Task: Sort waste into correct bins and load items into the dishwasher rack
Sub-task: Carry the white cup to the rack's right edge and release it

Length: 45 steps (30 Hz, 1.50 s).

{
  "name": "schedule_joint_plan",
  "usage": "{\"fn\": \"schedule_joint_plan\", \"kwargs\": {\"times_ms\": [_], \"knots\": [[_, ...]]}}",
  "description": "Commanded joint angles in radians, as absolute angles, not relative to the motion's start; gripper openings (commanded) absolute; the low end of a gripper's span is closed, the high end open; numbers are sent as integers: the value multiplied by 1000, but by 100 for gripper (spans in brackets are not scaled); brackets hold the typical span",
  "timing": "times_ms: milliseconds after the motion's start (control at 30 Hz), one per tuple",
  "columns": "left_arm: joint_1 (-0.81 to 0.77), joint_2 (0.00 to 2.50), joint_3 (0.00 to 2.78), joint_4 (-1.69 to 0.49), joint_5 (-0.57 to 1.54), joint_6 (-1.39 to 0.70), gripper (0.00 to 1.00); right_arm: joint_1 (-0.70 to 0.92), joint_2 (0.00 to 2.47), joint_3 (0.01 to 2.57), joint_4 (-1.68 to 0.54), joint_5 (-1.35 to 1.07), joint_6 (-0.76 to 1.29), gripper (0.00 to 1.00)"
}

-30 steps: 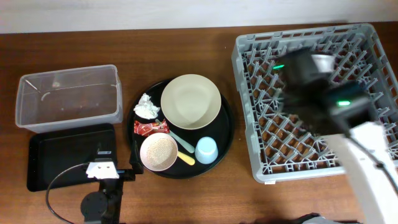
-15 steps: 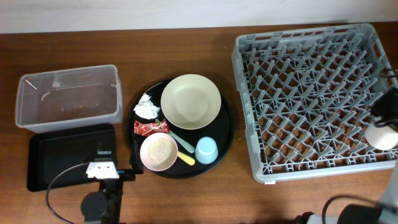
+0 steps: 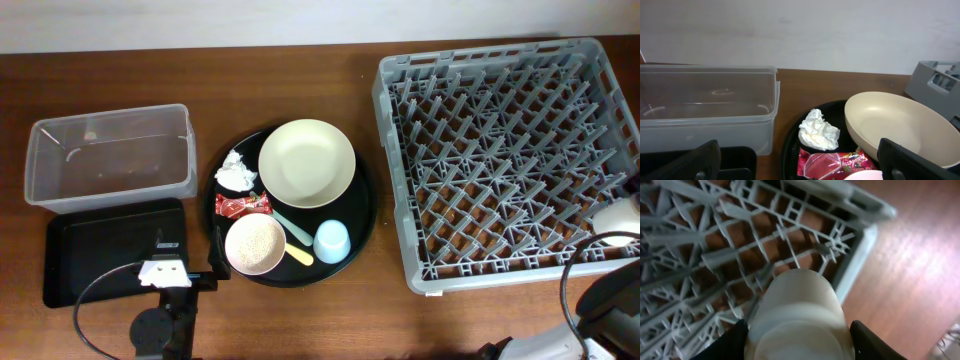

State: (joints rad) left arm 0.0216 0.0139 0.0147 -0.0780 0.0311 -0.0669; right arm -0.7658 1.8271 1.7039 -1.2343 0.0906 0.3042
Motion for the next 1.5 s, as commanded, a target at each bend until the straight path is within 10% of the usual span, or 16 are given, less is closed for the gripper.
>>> {"fn": "schedule_joint_plan", "kwargs": {"times_ms": [0,1333,1467], "knots": [[18,8,9,-79,46,-52,99,-752,1828,1705,-1197,66,290,54],[18,8,9,-79,45,-52,99,-751,1904,1754,-1155,86,252,56],[18,8,9,-79,45,-52,99,-744,1927,1750,-1152,41,250,73]]}}
